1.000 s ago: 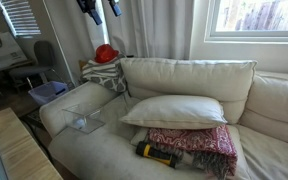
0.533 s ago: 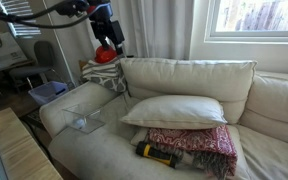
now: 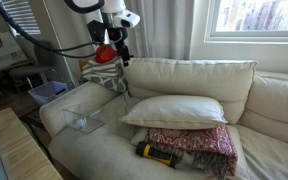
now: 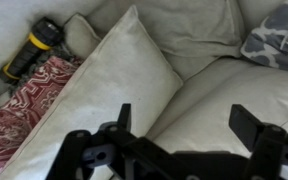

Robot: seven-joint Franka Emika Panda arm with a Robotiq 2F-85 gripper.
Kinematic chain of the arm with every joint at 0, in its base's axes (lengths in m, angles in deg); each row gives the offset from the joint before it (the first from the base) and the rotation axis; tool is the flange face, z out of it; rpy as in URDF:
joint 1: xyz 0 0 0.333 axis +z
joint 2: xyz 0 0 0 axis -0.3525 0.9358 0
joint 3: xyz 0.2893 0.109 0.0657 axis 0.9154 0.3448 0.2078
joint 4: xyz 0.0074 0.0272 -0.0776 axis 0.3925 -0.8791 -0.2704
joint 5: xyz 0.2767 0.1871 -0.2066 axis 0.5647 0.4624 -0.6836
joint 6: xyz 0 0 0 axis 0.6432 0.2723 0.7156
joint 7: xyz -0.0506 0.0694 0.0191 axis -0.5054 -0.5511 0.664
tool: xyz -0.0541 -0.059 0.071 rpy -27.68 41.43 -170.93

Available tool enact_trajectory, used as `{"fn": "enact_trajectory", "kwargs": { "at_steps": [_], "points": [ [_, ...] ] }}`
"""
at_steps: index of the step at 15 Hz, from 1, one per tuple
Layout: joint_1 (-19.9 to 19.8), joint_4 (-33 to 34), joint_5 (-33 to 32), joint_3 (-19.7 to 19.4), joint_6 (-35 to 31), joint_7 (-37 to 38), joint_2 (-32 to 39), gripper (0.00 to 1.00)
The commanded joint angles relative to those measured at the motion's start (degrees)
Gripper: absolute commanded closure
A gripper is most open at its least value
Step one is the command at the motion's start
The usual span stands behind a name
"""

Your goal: Pick up the white pillow from the red patterned blanket and put it on the left side of the couch

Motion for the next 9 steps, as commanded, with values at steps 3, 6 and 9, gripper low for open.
{"fn": "enact_trajectory", "kwargs": {
  "at_steps": [3, 6, 9],
  "points": [
    [-4.6, 6.1, 10.1, 4.8, -2.3, -7.3, 8.2, 0.0],
    [-4.3, 6.3, 9.8, 4.7, -2.3, -7.0, 8.0, 0.0],
    [-4.1, 6.1, 9.8, 4.7, -2.3, -6.9, 7.0, 0.0]
  ]
}}
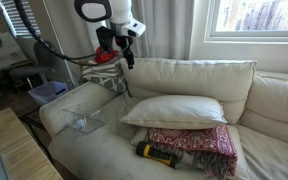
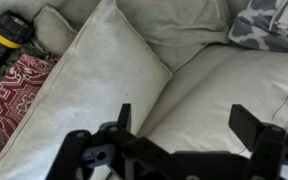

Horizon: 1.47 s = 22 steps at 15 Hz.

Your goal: Pick up the white pillow from the red patterned blanket and put it on the left side of the couch

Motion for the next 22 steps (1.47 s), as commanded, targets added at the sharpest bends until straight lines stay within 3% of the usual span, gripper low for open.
{"fn": "enact_trajectory", "kwargs": {
  "at_steps": [1, 4, 7, 10, 16, 22],
  "points": [
    [0.3, -0.4, -1.5, -0.5, 1.0, 0.0, -0.3, 0.0],
    [1.5, 2.9, -8.8, -5.9, 1.0, 5.5, 7.3, 0.0],
    [-1.2, 6.4, -13.2, -7.5, 7.8, 3.6, 13.6, 0.0],
    [-3.4, 10.1, -16.0, -8.3, 7.2, 3.3, 20.8, 0.0],
    [-11.3, 18.9, -12.9, -1.7, -1.4, 3.6, 33.4, 0.0],
    [-17.8, 26.4, -12.5, 3.0, -3.9, 4.3, 41.7, 0.0]
  ]
}}
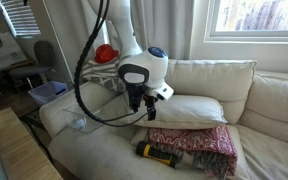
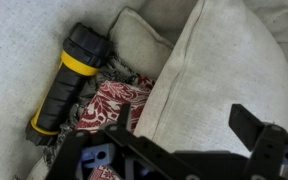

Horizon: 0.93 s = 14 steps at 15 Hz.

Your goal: Pick up the white pillow from the red patterned blanket and put it on the left side of the couch

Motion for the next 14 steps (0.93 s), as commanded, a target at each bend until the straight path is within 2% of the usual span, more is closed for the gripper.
{"fn": "enact_trajectory", "kwargs": {
  "at_steps": [1, 5, 7, 9, 12, 14],
  "points": [
    [-5.4, 6.3, 1.3, 5.0, -5.1, -0.7, 6.9, 0.0],
    [-9.7, 11.0, -0.5, 10.3, -15.9, -0.2, 13.6, 0.0],
    [-10.0, 12.5, -3.2, 10.7, -20.2, 2.2, 16.1, 0.0],
    [-8.3, 13.8, -5.7, 9.2, -24.8, 5.3, 18.4, 0.0],
    [-7.6, 15.2, -9.0, 8.4, -27.3, 11.8, 20.7, 0.0],
    [-6.4, 16.0, -9.4, 7.6, -27.9, 16.2, 21.4, 0.28]
  ]
}}
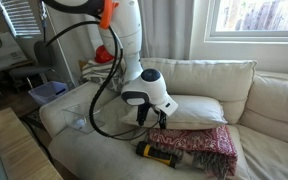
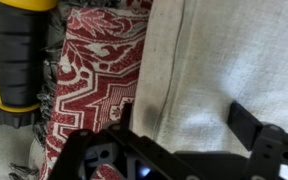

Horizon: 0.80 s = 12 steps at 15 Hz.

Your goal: Pick up the white pillow from the red patterned blanket and put it on the left side of the couch

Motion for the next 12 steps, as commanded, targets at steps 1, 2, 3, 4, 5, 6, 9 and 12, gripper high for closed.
{"fn": "enact_trajectory", "kwargs": {
  "at_steps": [1, 2, 3, 4, 5, 6, 9, 12],
  "points": [
    [2.7, 3.5, -1.6, -2.0, -2.3, 8.9, 3.3, 0.34],
    [3.0, 3.9, -1.7, -2.1, -2.6, 10.2, 3.5, 0.44],
    [4.0, 4.2, -1.3, -2.7, -3.0, 11.8, 3.4, 0.51],
    [4.8, 4.5, -1.1, -3.1, -3.4, 13.1, 3.3, 0.57],
    [5.5, 4.1, -0.6, -3.5, -2.5, 14.5, 2.4, 0.66],
    [6.7, 3.5, 0.2, -4.6, -2.2, 16.0, 1.4, 0.72],
    [7.2, -1.3, -0.7, -6.2, 3.6, 16.2, -4.1, 0.94],
    [6.6, -6.2, -1.9, -6.9, 12.0, 14.2, -10.4, 0.97]
  ]
}}
